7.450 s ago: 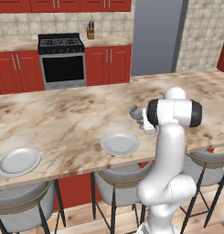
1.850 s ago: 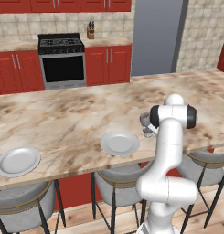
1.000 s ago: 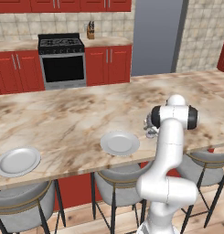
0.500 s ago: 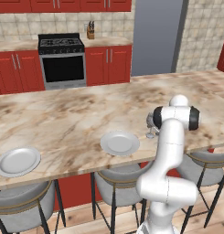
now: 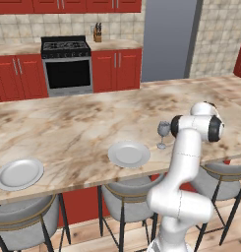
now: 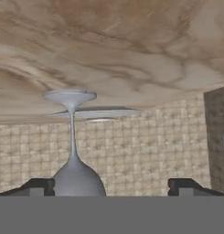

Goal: Retrieve the wine glasses from the counter and place one next to each plate.

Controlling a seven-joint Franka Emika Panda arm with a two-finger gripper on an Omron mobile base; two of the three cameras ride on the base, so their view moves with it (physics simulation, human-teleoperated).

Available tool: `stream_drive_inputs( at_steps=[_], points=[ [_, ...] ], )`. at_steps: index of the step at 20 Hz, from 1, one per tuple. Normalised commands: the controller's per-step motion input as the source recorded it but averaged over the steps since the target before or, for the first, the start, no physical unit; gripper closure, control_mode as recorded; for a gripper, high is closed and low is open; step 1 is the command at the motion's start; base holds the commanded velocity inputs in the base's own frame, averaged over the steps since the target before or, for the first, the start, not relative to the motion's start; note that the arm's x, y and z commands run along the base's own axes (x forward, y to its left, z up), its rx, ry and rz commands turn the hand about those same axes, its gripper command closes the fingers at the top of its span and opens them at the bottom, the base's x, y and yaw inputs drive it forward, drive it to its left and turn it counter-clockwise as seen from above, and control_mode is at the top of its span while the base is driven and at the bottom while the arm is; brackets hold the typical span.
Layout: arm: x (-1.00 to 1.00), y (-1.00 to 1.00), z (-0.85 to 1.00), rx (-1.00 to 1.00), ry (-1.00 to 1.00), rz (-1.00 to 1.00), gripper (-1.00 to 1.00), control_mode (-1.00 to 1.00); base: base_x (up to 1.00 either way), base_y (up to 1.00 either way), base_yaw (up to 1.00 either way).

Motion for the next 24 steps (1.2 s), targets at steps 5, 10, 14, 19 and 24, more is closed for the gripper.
stream_drive_inputs(
  at_steps=[5,10,14,19,24],
  points=[
    [-0.82,-0.16,0.53,-0.2,-0.09,-0.29,-1.0,-1.0,0.0,0.0,0.0],
    [-1.0,0.02,0.65,-0.14,-0.23,-0.21,-1.0,-1.0,0.0,0.0,0.0],
    [-0.77,0.34,0.72,-0.07,-0.16,-0.13,-1.0,-1.0,0.0,0.0,0.0],
    [-0.47,0.36,0.86,0.0,-0.1,-0.02,-1.0,-1.0,0.0,0.0,0.0],
    [-0.26,0.27,0.97,0.0,-0.05,0.0,-1.0,-1.0,0.0,0.0,0.0]
  ],
)
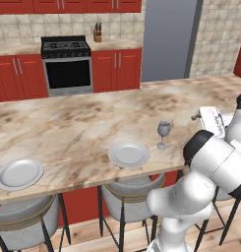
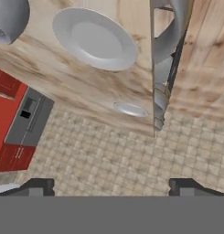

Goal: Retrieve the wine glasses from the counter and place one next to each plate.

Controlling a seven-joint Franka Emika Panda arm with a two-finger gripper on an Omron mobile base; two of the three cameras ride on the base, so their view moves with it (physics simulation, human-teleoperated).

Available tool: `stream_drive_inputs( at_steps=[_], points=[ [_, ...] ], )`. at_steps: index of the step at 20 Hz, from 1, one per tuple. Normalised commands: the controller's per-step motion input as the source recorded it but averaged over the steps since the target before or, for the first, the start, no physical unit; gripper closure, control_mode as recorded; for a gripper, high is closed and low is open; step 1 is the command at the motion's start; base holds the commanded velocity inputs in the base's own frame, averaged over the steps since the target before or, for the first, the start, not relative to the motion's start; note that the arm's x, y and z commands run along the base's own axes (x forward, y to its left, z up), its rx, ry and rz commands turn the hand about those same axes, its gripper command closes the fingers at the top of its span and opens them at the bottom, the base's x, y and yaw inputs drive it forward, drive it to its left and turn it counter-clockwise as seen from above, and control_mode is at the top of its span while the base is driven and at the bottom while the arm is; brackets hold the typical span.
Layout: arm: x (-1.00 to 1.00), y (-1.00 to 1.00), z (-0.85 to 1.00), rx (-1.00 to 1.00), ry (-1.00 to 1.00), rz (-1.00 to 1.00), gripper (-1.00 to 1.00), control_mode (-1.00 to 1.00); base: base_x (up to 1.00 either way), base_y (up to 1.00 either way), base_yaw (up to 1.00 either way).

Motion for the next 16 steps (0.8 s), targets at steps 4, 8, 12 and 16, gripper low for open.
stream_drive_inputs(
  at_steps=[4,8,12,16],
  points=[
    [-0.11,0.11,0.98,0.0,-0.01,0.05,-1.0,-1.0,0.0,0.0,0.0],
    [0.0,0.02,0.75,0.0,0.0,0.06,-1.0,-1.0,0.0,0.0,0.0],
    [0.19,0.02,0.67,0.0,0.0,0.02,-1.0,-1.0,0.0,0.0,0.0],
    [0.06,0.11,0.61,0.0,-0.02,0.0,-1.0,-1.0,0.0,0.0,0.0]
  ],
)
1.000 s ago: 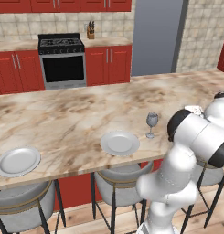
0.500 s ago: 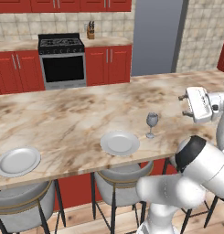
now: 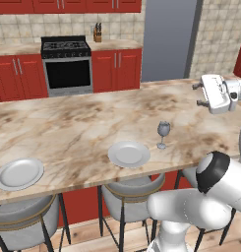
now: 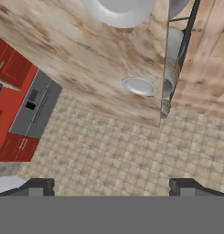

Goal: Retrieve the wine glasses from the counter and place one next to each plate.

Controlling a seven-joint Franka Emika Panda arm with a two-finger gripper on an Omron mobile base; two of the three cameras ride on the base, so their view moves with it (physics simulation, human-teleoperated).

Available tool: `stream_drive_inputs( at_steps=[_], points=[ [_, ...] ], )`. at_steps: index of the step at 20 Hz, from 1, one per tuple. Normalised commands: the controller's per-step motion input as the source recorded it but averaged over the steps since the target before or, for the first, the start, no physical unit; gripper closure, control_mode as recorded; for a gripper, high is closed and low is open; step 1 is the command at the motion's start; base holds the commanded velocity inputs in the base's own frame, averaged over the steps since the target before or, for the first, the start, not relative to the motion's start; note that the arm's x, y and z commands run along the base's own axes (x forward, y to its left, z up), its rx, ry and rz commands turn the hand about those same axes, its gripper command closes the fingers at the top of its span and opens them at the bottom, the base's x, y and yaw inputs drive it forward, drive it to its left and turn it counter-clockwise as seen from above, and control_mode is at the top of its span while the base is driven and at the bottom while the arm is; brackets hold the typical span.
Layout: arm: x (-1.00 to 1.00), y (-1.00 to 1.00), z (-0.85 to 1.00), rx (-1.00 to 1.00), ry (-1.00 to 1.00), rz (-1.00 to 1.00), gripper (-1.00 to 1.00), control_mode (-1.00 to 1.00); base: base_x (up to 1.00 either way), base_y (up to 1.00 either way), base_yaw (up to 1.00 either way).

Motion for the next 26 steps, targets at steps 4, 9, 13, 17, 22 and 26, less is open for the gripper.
stream_drive_inputs(
  at_steps=[4,9,13,17,22,26],
  points=[
    [-0.33,0.62,0.25,-0.01,-0.12,0.0,-1.0,-1.0,0.0,0.0,0.0],
    [-0.97,0.97,-0.01,-0.06,-0.4,0.0,-1.0,-1.0,0.0,0.0,0.0],
    [-0.66,0.64,-0.04,-0.01,-0.39,0.0,-1.0,-1.0,0.0,0.0,0.0],
    [-0.08,0.73,-0.05,0.0,-0.14,-0.01,-1.0,-1.0,0.0,0.0,0.0],
    [0.0,0.21,0.0,0.06,-0.02,-0.02,-1.0,-1.0,0.0,0.0,0.0],
    [-0.41,-0.28,0.0,0.05,-0.01,0.0,-1.0,1.0,-0.25,-0.24,0.0]
  ],
)
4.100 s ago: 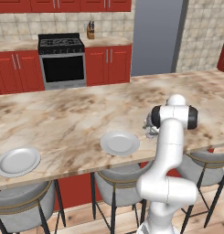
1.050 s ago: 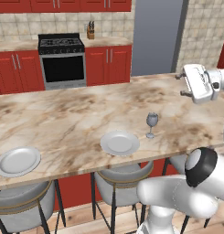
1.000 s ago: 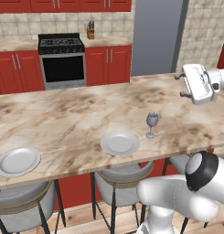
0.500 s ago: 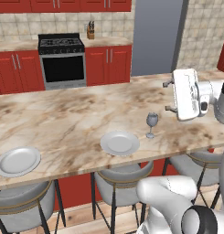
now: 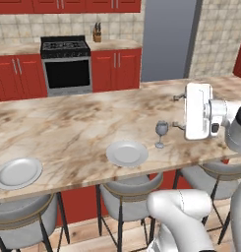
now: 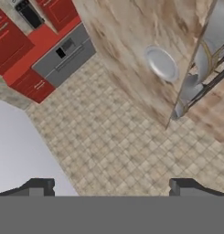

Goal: Retrieve the wine glasses from the counter and place one next to each plate.

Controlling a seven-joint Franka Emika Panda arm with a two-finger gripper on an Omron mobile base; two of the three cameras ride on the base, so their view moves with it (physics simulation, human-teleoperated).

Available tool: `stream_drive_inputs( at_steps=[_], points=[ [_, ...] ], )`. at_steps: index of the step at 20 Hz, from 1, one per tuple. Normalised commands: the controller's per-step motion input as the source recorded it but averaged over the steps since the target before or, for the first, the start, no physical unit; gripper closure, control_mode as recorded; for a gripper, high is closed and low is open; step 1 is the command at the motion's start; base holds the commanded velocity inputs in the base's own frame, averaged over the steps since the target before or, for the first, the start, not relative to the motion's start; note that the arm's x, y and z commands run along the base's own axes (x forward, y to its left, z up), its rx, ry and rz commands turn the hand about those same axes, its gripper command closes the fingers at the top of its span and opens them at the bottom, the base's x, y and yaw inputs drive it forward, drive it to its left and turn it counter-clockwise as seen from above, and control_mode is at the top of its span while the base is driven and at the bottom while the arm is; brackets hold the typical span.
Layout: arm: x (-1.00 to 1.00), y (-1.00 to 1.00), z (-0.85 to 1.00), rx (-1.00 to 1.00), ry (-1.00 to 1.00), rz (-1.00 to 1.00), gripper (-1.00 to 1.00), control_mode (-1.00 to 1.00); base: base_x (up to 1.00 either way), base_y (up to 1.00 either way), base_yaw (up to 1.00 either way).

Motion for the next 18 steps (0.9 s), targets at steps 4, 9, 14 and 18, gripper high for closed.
stream_drive_inputs(
  at_steps=[4,9,14,18],
  points=[
    [0.0,0.0,0.0,0.0,0.0,0.0,-1.0,1.0,-0.94,-1.0,-0.1],
    [0.0,0.0,0.0,0.0,0.0,0.0,-1.0,1.0,-0.2,-1.0,-0.3],
    [0.0,0.0,0.0,0.0,0.0,0.0,-1.0,1.0,0.0,-1.0,-0.32],
    [0.0,0.0,0.0,0.0,0.0,0.0,-1.0,1.0,0.21,-1.0,-0.25]
  ],
)
